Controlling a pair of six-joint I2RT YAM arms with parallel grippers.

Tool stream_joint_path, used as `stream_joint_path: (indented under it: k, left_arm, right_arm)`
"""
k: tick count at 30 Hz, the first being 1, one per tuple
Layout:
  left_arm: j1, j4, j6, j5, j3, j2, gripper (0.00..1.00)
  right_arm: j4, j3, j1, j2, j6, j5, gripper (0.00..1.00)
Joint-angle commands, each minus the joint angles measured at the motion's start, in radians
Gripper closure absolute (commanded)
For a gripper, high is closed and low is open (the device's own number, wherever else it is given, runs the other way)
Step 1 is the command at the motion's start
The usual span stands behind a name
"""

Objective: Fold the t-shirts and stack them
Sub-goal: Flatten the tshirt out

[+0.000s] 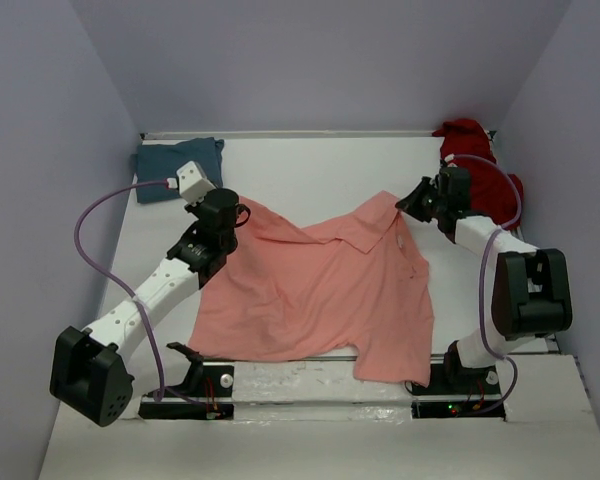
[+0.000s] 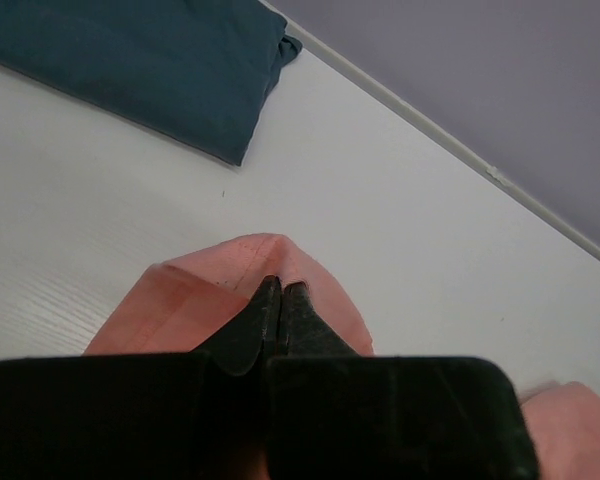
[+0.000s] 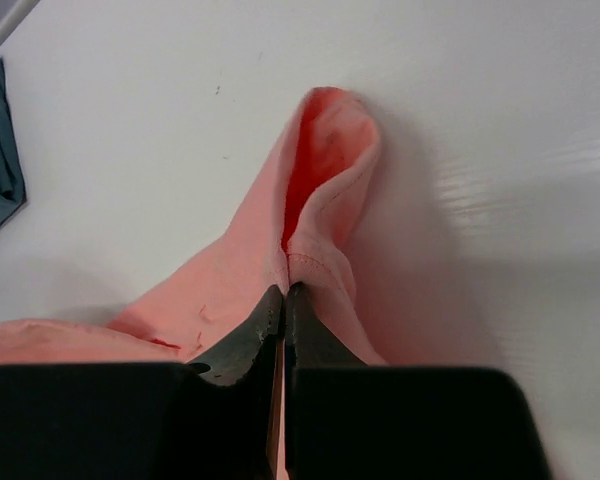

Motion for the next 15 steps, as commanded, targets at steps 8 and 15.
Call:
stream_joint_path:
  k: [8,15]
  left_arm:
    - [-0.006,0.013,0.003,-0.061,0.049,0.023,1.0]
    - [-0.006,0.016,0.003,-0.06,0.047,0.022,1.0]
  right_arm:
    - [-0.018,0.078,0.002,0.031,-0.067,0.002,0.52]
    - [0.002,0.072,0.002,0.053,-0.065,-0.027,0.47]
